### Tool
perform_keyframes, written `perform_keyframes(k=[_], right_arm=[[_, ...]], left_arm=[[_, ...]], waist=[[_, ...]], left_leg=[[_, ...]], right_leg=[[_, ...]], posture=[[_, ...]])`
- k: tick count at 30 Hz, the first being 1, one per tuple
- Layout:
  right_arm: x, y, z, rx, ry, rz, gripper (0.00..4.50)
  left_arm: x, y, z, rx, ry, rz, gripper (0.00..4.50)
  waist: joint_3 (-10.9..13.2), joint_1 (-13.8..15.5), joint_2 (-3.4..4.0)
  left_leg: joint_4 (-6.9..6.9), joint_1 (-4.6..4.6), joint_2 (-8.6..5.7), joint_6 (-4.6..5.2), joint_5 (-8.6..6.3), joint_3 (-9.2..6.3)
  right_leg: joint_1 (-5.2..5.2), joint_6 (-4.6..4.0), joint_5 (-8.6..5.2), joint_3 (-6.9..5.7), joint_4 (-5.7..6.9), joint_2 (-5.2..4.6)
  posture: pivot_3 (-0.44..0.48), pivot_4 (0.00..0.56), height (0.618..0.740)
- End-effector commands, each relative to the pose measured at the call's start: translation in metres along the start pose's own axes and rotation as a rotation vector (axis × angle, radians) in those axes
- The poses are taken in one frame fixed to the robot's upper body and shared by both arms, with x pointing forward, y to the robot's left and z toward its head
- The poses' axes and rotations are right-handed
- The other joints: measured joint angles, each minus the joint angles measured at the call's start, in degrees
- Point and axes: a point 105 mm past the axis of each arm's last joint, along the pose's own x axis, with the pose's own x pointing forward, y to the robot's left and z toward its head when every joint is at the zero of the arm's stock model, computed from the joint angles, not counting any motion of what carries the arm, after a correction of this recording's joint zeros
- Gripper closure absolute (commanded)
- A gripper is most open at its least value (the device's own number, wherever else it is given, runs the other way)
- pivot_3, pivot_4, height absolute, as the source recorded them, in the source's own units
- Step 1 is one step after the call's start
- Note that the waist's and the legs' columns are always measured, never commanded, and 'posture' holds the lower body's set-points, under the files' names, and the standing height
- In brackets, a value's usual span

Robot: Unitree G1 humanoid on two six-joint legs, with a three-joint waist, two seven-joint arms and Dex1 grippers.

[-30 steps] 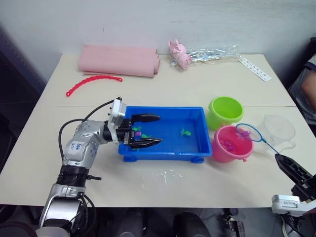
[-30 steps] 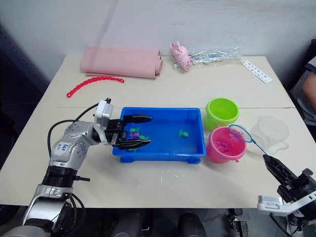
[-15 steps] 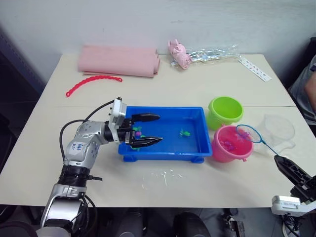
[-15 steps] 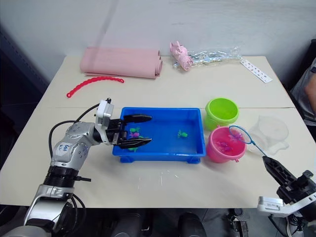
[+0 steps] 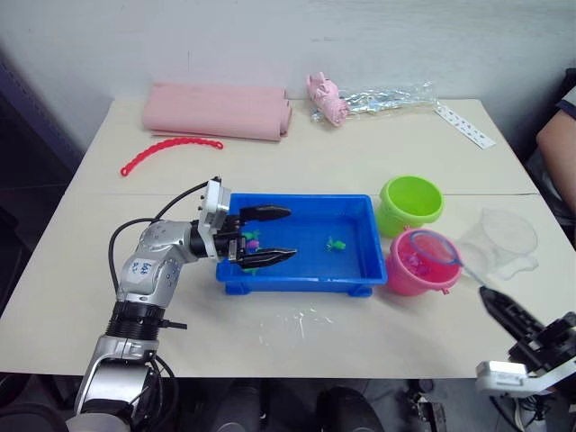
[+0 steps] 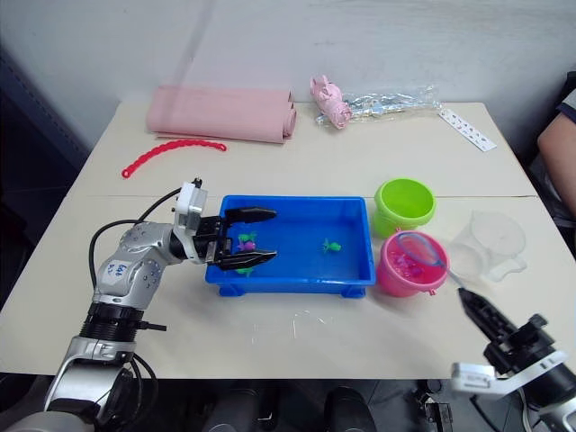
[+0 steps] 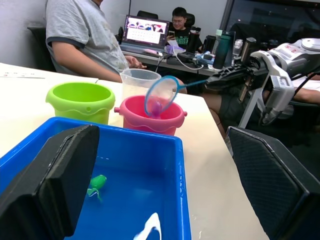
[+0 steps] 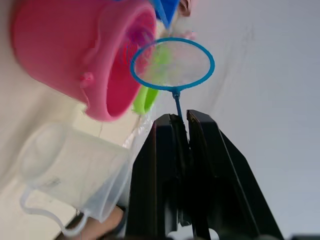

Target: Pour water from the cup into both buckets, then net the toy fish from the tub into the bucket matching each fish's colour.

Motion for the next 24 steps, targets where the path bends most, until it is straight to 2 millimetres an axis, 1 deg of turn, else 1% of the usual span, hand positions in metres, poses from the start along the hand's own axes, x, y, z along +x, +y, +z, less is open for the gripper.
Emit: perform_keyframes(k=[1, 4, 6, 9, 11, 12, 14, 15, 18, 19, 21, 22, 24], right_arm=[[0.000, -0.006, 0.000, -0.012, -0.019, -0.017, 4.50], [-0.001, -0.006, -0.006, -0.006, 0.026, -0.022, 4.50], [-0.002, -0.004, -0.009, 0.069, 0.043, -0.032, 4.50], [-0.004, -0.006, -0.006, 0.338, 0.011, -0.051, 4.50], [-0.003, -0.014, -0.008, 0.486, 0.011, -0.089, 4.50], [0.001, -0.017, -0.007, 0.616, -0.003, -0.093, 4.50], [0.006, -0.024, -0.005, 0.788, -0.046, -0.093, 4.50], [0.008, -0.028, -0.005, 0.842, -0.065, -0.097, 4.50], [0.023, -0.048, 0.008, 1.221, -0.234, -0.058, 4.50], [0.029, -0.054, 0.013, 1.299, -0.297, -0.022, 4.50], [0.045, -0.063, 0.022, 1.418, -0.395, 0.063, 4.50], [0.059, -0.070, 0.029, 1.464, -0.459, 0.114, 4.50], [0.077, -0.077, 0.040, 1.510, -0.530, 0.199, 4.50]], left_arm=[[0.002, -0.002, 0.003, 0.023, -0.016, -0.006, 0.01], [0.002, 0.000, 0.004, 0.027, -0.021, -0.001, 0.01], [0.000, -0.001, 0.004, 0.029, -0.020, 0.000, 0.01], [-0.005, -0.001, 0.005, 0.031, -0.014, 0.007, 0.01], [-0.010, 0.000, 0.006, 0.034, -0.010, 0.018, 0.01], [-0.014, 0.001, 0.008, 0.040, -0.011, 0.030, 0.01], [-0.019, 0.003, 0.011, 0.047, -0.015, 0.053, 0.01], [-0.022, 0.004, 0.012, 0.049, -0.019, 0.063, 0.01], [-0.041, 0.008, 0.018, 0.056, -0.029, 0.146, 0.01], [-0.050, 0.010, 0.019, 0.054, -0.027, 0.185, 0.01], [-0.068, 0.009, 0.016, 0.043, 0.001, 0.243, 0.01], [-0.084, 0.006, 0.013, 0.048, 0.024, 0.298, 0.01], [-0.105, 0.002, 0.012, 0.057, 0.049, 0.374, 0.01]], waist=[[0.0, -0.1, 0.00], [0.0, 0.0, 0.00], [0.0, 0.0, 0.00], [0.0, -0.1, 0.00], [0.0, -0.2, 0.00], [0.0, -0.2, 0.00], [0.0, -0.5, 0.00], [0.0, -0.5, 0.00], [0.0, -0.8, 0.00], [0.0, -0.9, 0.00], [0.0, -1.4, -0.01], [0.0, -1.3, -0.04], [0.0, -2.2, -0.11]], left_leg=[[-0.01, 0.01, 0.01, 0.00, 0.00, 0.00], [-0.02, 0.01, 0.00, 0.00, 0.00, 0.00], [-0.02, 0.00, 0.00, 0.00, 0.00, 0.00], [-0.01, 0.01, 0.01, 0.00, 0.00, 0.00], [-0.03, 0.01, 0.02, 0.01, 0.00, 0.00], [-0.03, 0.01, 0.03, 0.01, 0.01, 0.00], [-0.01, 0.02, 0.03, 0.03, 0.01, 0.00], [-0.01, 0.02, 0.03, 0.06, 0.03, 0.00], [0.01, 0.02, 0.03, 0.08, 0.02, -0.02], [-0.01, 0.02, 0.05, 0.09, 0.02, -0.03], [0.01, 0.02, 0.07, 0.10, 0.01, -0.07], [0.01, 0.01, 0.07, 0.10, 0.01, -0.07], [0.04, 0.07, 0.09, 0.12, -0.01, -0.10]], right_leg=[[0.00, 0.00, 0.00, 0.00, 0.00, 0.00], [-0.01, 0.00, 0.00, 0.00, 0.01, 0.01], [0.00, 0.00, 0.00, 0.00, 0.01, 0.00], [0.01, 0.00, 0.00, -0.01, 0.00, 0.00], [0.01, 0.00, 0.00, -0.01, 0.00, 0.00], [0.01, 0.00, 0.00, -0.02, 0.01, 0.00], [0.03, 0.00, 0.00, -0.02, 0.03, 0.00], [0.05, 0.00, 0.00, -0.03, 0.03, -0.02], [0.05, 0.00, 0.00, -0.07, 0.04, -0.02], [0.05, 0.00, 0.00, -0.08, 0.04, -0.02], [0.07, 0.00, 0.01, -0.14, 0.05, -0.02], [0.07, 0.00, 0.01, -0.15, 0.05, -0.02], [0.10, 0.00, 0.01, -0.17, 0.05, -0.04]], posture=[[0.000, 0.150, 0.740], [0.000, 0.150, 0.740], [0.000, 0.150, 0.740], [0.000, 0.150, 0.740], [0.000, 0.150, 0.740], [0.000, 0.150, 0.740], [0.000, 0.150, 0.740], [0.000, 0.150, 0.740], [0.000, 0.150, 0.740], [0.000, 0.150, 0.740], [0.000, 0.150, 0.740], [0.000, 0.150, 0.740], [0.000, 0.150, 0.740]])
